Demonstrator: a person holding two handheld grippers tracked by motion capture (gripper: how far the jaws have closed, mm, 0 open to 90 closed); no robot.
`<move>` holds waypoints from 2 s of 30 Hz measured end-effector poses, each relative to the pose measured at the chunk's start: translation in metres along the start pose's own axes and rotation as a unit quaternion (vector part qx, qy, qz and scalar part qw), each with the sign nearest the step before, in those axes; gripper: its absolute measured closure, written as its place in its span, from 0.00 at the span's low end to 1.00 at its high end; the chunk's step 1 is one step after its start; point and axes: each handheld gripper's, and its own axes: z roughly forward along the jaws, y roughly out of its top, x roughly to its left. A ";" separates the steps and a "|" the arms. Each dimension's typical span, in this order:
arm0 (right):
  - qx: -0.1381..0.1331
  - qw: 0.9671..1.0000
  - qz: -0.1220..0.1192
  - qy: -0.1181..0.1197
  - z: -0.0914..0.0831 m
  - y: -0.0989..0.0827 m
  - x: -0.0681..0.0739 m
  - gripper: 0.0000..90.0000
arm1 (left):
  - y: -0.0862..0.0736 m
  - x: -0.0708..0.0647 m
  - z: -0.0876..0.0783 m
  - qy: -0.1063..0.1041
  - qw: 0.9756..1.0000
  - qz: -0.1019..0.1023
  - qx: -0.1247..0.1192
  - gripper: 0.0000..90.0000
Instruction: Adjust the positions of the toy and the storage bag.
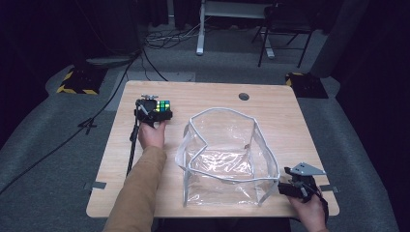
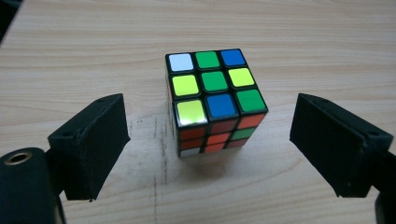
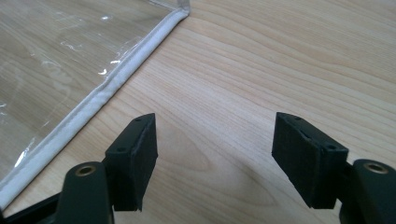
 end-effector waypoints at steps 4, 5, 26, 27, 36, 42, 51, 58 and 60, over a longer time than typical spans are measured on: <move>-0.010 1.000 0.008 -0.003 -0.012 -0.006 -0.002 0.35 | 0.004 -0.003 0.022 0.004 1.000 -0.013 0.020 0.13; -0.012 1.000 0.011 -0.003 -0.014 -0.007 -0.004 0.35 | 0.005 -0.003 0.025 0.009 1.000 -0.008 0.029 0.13; -0.031 0.999 0.025 0.022 -0.025 -0.002 -0.007 0.39 | -0.015 -0.001 -0.023 -0.039 0.995 0.084 0.035 0.38; -0.034 0.999 0.024 0.024 -0.026 -0.001 -0.006 0.40 | -0.017 -0.002 -0.032 -0.037 0.995 0.092 0.031 0.38; -0.048 0.998 0.012 0.044 -0.027 0.010 0.002 0.40 | -0.061 -0.003 -0.112 -0.090 0.984 0.154 0.026 0.38; -0.061 0.996 0.008 0.058 -0.029 0.018 0.005 0.41 | -0.090 0.002 -0.155 -0.124 0.978 0.166 0.013 0.38; -0.050 0.996 0.006 0.079 -0.023 0.022 0.006 0.43 | -0.137 0.006 -0.170 -0.208 0.949 0.235 0.042 0.38; -0.065 0.995 0.007 0.076 -0.032 0.028 0.004 0.43 | -0.158 0.001 -0.173 -0.245 0.924 0.284 0.071 0.38; -0.070 0.994 0.007 0.079 -0.038 0.028 0.005 0.43 | -0.161 0.001 -0.175 -0.266 0.912 0.301 0.077 0.38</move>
